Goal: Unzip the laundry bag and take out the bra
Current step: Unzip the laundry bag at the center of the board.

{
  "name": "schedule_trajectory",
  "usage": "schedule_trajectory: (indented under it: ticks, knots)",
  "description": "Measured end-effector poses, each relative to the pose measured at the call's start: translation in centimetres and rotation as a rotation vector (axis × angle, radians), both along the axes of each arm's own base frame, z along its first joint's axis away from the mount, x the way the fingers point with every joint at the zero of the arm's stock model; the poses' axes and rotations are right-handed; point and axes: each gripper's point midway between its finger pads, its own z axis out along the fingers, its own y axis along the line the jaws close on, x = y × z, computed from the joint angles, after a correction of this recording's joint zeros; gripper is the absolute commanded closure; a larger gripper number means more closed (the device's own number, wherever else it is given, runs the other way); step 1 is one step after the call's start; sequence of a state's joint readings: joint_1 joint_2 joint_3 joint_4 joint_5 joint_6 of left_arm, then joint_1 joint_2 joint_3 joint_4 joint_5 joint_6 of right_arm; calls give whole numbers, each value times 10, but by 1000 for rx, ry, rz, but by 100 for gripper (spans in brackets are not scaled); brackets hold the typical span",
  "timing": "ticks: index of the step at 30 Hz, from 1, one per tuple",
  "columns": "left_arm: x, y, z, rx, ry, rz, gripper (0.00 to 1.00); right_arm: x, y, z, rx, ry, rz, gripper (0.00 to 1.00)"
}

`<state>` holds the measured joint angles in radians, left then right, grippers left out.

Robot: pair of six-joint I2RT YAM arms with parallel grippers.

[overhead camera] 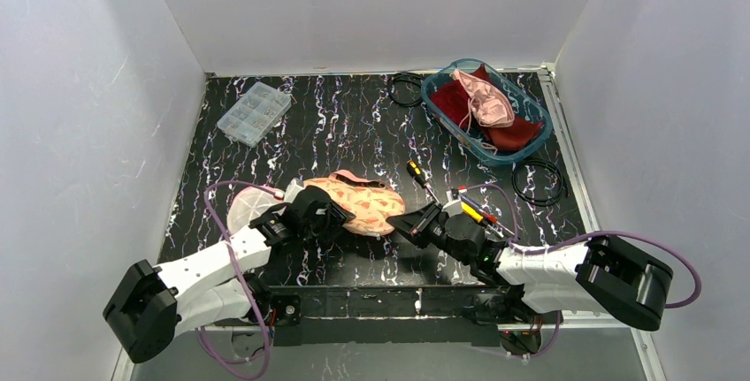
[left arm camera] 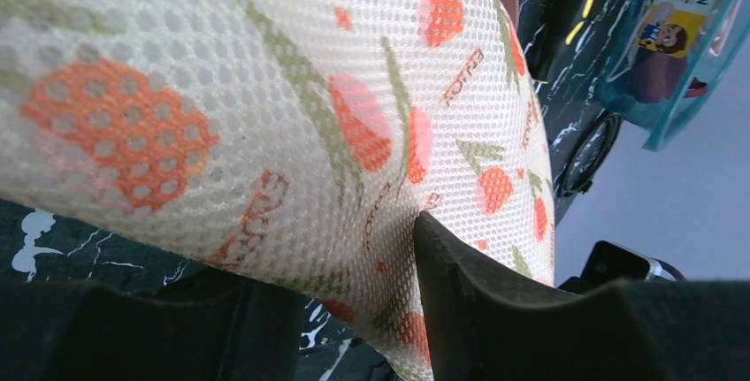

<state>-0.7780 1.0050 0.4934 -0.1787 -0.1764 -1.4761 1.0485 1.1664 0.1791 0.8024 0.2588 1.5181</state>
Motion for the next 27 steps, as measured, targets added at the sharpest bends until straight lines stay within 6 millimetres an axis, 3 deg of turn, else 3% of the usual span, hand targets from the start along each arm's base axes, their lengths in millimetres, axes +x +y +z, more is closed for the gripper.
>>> schedule_trajectory:
  ticks: [3, 8, 10, 13, 15, 17, 22, 27]
  knots:
    - [1, -1, -4, 17, 14, -2, 64, 0, 0, 1, 5, -2, 0, 99]
    - [4, -2, -3, 29, 9, -6, 89, -1, -1, 4, 11, -9, 0, 95]
    - [5, -1, -1, 34, 5, -5, 100, -1, -2, 4, 7, -13, 3, 76]
    - [8, -1, 5, 42, -7, -1, 100, -3, -3, 4, -5, -24, 13, 40]
    - [10, 1, 8, 53, -10, 6, 100, -6, -4, 6, -16, -43, 27, 25]
    - [10, 3, 11, 64, -10, 10, 100, -8, -7, 8, -37, -72, 40, 17]
    - [5, 10, 21, 81, 15, 32, 100, -13, -17, 13, -129, -166, 76, 17]
    - [2, 14, 47, 75, 63, 85, 100, -22, -27, 31, -265, -361, 170, 21]
